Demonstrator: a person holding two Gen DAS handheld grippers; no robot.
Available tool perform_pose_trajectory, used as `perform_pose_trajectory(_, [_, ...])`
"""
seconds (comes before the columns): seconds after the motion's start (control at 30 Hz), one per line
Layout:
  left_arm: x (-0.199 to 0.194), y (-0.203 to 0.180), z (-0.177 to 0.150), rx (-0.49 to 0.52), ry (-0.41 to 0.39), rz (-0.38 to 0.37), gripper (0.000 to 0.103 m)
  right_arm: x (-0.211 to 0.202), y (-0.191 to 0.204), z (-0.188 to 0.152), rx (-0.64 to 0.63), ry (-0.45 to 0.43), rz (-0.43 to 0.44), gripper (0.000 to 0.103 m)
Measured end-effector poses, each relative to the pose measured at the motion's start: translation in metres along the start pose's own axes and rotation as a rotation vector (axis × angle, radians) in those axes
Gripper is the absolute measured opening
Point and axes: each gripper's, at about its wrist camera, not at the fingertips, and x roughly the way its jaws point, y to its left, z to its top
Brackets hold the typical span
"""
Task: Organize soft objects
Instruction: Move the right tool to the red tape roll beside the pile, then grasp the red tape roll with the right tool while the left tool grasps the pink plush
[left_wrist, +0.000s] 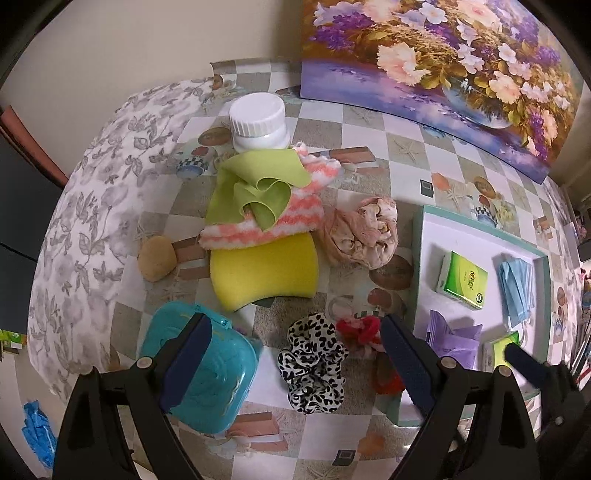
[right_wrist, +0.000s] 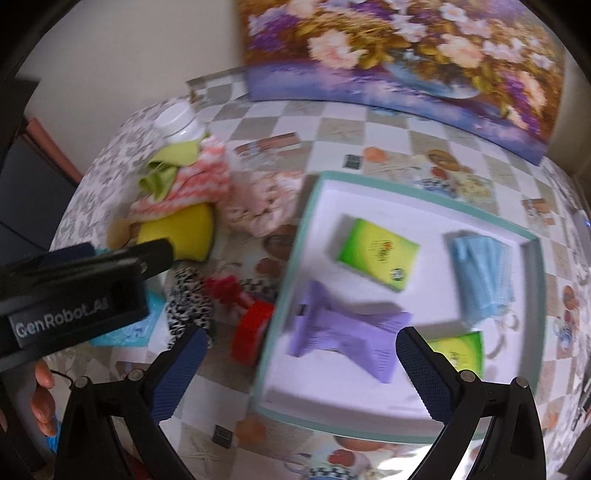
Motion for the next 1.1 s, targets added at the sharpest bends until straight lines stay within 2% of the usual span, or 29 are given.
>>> perform_pose_trajectory(0.1, [0.008,0.002,0.001,-0.004,0.021,0.0,0.093,0.007,0.007,-0.001,-0.016,0.009,0.012,0.095])
perform_pose_trajectory(0.17, [0.014,0.003,0.002,-0.004,0.036,-0.001,0.093,0.011,0.01,-0.002,-0.019,0.016,0.027,0.086])
perform_pose_trajectory(0.3, [0.015,0.004,0.004,0.006,0.035,0.009,0.093,0.017,0.017,-0.003,-0.037,0.027,0.049,0.075])
perform_pose_trajectory(0.37, [0.015,0.005,0.004,0.005,0.036,-0.01,0.093,0.018,0.02,-0.003,-0.045,0.029,0.062,0.062])
perform_pose_trajectory(0.47, [0.013,0.005,0.006,0.006,0.03,-0.034,0.093,0.021,0.023,-0.004,-0.055,0.037,0.064,0.05])
perform_pose_trajectory(0.53, [0.011,0.004,0.007,0.01,0.024,-0.041,0.093,0.024,0.025,-0.004,-0.06,0.044,0.066,0.048])
perform_pose_trajectory(0.63, [0.011,0.002,0.007,0.013,0.023,-0.049,0.093,0.027,0.024,-0.004,-0.055,0.052,0.08,0.039])
perform_pose_trajectory(0.7, [0.013,0.003,0.008,0.009,0.029,-0.055,0.093,0.028,0.024,-0.004,-0.057,0.053,0.075,0.038])
perform_pose_trajectory(0.77, [0.014,0.004,0.008,0.007,0.034,-0.058,0.093,0.03,0.025,-0.004,-0.056,0.056,0.078,0.028])
perform_pose_trajectory(0.83, [0.015,0.004,0.008,0.008,0.035,-0.055,0.093,0.031,0.025,-0.004,-0.057,0.058,0.079,0.024])
perform_pose_trajectory(1.1, [0.016,0.004,0.008,0.011,0.038,-0.062,0.093,0.028,0.02,-0.004,-0.04,0.051,0.102,0.018])
